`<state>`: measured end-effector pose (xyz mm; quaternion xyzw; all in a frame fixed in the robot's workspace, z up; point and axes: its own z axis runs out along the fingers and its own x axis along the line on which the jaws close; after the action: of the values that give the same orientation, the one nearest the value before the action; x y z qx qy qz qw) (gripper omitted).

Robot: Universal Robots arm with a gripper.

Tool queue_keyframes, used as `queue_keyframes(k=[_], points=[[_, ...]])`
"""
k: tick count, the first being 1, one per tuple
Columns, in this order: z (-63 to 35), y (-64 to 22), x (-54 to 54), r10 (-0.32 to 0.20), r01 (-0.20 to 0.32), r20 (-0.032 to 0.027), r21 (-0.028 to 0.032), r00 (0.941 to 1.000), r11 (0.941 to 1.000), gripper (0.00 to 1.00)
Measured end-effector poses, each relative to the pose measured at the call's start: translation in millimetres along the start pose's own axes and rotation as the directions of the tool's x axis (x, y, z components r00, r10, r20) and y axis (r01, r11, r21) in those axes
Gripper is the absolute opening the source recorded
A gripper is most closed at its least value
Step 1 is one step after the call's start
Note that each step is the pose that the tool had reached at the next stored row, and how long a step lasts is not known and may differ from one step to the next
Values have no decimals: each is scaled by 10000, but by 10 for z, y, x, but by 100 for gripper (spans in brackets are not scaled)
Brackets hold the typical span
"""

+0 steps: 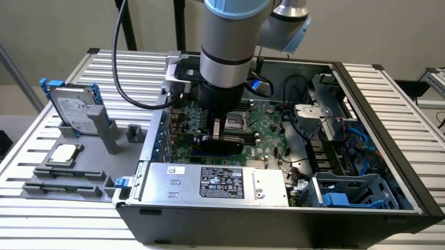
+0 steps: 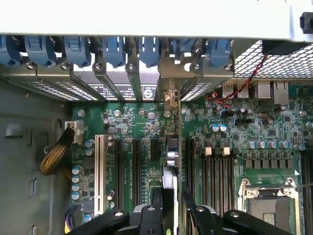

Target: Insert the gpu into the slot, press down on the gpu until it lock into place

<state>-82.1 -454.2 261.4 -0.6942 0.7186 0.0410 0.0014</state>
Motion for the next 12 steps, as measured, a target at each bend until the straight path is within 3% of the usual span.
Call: queue_keyframes(k=[12], points=[[74, -4, 4, 1, -1, -1, -4, 10000, 10000, 26]])
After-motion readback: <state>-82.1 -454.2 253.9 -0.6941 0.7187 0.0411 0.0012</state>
